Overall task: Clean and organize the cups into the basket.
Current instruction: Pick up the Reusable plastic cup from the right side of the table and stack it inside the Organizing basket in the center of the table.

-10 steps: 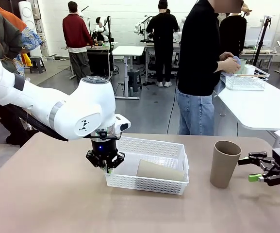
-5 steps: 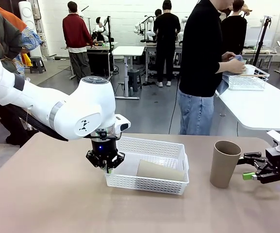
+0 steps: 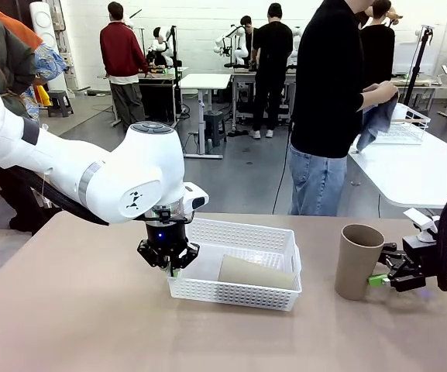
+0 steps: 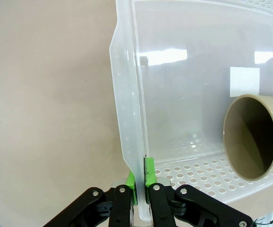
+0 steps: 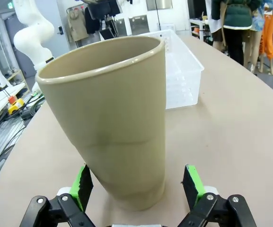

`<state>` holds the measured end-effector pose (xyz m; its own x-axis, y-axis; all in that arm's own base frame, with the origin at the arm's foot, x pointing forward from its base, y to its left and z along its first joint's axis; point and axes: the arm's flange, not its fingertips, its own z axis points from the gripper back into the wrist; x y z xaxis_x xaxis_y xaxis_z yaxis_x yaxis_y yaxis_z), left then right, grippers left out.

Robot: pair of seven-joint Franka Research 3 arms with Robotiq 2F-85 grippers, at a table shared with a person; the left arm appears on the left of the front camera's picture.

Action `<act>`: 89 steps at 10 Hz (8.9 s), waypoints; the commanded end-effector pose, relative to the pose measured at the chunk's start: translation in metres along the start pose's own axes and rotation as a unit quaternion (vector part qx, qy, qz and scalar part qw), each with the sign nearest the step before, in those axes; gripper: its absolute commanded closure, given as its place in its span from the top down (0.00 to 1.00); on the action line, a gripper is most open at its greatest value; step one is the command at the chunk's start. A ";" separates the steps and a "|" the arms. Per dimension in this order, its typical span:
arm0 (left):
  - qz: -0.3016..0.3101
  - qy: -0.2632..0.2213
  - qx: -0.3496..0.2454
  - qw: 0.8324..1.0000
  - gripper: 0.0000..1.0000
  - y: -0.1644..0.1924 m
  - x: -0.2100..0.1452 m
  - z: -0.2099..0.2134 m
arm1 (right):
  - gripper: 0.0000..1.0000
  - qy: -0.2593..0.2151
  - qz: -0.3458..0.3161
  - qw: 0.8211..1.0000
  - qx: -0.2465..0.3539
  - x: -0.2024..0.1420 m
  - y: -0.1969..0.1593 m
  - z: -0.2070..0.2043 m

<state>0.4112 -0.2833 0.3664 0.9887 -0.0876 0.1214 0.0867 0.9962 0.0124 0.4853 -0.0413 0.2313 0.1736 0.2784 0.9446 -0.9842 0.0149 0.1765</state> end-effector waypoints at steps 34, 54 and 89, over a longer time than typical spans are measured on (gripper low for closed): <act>-0.003 -0.007 -0.003 1.000 0.00 -0.001 0.000 0.002 | 0.81 0.270 0.083 0.957 -0.072 0.260 0.148 -0.053; -0.003 -0.007 -0.003 1.000 0.00 -0.001 0.000 0.002 | 1.00 0.488 0.059 0.869 0.057 0.219 -0.022 -0.282; -0.003 -0.007 -0.003 1.000 0.00 -0.001 0.000 0.002 | 1.00 -0.081 0.117 0.988 -0.062 0.064 0.073 0.132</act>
<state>0.4112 -0.2831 0.3661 0.9888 -0.0875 0.1209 0.0866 0.9962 0.0122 0.4346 -0.1519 0.3390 -0.0647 0.1327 0.9890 -0.9934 0.0860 -0.0765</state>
